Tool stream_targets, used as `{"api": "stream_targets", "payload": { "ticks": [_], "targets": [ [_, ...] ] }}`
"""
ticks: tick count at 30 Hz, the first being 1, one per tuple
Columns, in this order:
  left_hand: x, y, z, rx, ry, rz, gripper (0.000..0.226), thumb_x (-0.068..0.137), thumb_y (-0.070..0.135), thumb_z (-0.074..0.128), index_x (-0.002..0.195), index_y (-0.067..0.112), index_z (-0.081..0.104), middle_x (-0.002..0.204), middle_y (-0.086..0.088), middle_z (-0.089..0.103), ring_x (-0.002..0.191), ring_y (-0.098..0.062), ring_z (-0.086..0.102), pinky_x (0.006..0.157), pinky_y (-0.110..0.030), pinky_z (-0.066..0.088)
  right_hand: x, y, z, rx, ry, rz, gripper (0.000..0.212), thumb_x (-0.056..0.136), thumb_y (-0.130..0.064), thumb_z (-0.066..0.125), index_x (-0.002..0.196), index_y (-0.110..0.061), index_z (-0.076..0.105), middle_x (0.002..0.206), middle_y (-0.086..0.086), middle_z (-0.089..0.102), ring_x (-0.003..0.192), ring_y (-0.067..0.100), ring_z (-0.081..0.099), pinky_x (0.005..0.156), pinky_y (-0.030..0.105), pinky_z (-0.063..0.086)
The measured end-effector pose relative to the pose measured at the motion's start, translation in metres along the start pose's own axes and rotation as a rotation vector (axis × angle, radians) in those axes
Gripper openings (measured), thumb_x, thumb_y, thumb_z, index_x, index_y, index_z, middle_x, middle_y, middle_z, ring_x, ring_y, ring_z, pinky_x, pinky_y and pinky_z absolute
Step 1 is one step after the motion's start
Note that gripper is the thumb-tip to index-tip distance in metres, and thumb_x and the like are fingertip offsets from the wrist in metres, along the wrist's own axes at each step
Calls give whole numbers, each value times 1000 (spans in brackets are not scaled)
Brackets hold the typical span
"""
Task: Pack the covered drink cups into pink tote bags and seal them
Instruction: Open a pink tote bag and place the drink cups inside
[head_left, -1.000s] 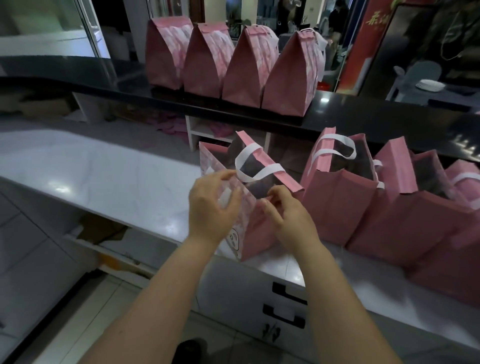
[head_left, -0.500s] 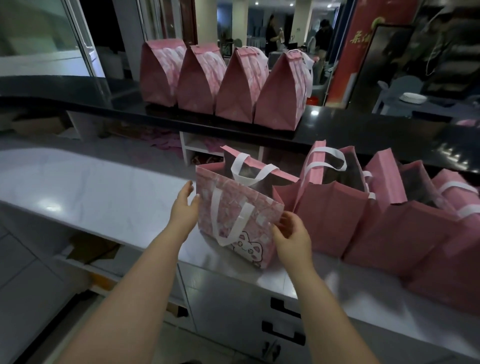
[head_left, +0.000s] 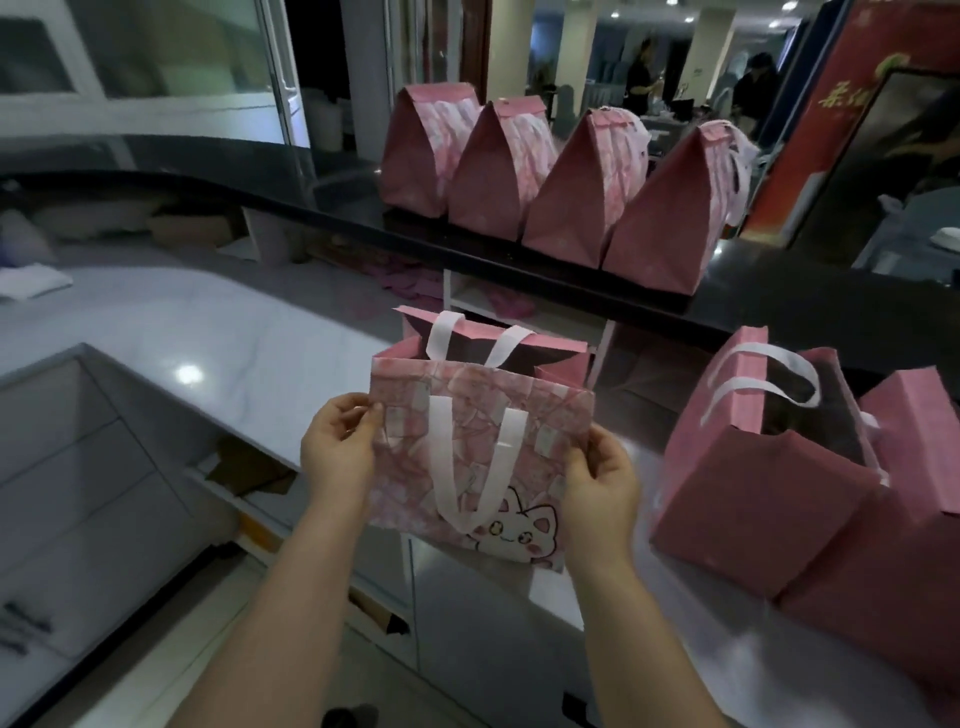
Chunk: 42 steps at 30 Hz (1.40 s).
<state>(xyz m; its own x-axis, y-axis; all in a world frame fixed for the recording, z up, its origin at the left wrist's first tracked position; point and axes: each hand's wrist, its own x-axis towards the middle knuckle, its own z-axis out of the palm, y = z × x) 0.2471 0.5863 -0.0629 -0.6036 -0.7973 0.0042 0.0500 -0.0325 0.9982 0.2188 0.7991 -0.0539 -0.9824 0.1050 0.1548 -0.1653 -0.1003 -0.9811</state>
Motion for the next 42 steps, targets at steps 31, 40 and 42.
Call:
{"api": "stream_targets", "payload": {
  "ticks": [31,40,42],
  "targets": [
    [274,42,-482,-307,715,39,21,90,8,66,85,28,68,95,-1,70,91,-28,65,75,-39,51,-120,31,602,141,-765,63,12,99,-30,52,97,-34,63,97,-12,69,91,11,67,70,27,58],
    [332,36,-566,-335,855,43,20,93,9,64,89,28,68,99,-5,72,88,-24,65,72,-38,50,-144,49,732,145,-896,109,17,94,-37,48,98,-32,64,102,-4,69,97,21,66,81,44,56],
    [348,34,-578,-314,890,58,21,93,8,63,89,28,68,92,4,73,84,-19,66,72,-39,50,-144,59,760,151,-907,140,18,93,-39,47,97,-33,64,102,-5,69,97,20,66,79,41,56]
  ]
}}
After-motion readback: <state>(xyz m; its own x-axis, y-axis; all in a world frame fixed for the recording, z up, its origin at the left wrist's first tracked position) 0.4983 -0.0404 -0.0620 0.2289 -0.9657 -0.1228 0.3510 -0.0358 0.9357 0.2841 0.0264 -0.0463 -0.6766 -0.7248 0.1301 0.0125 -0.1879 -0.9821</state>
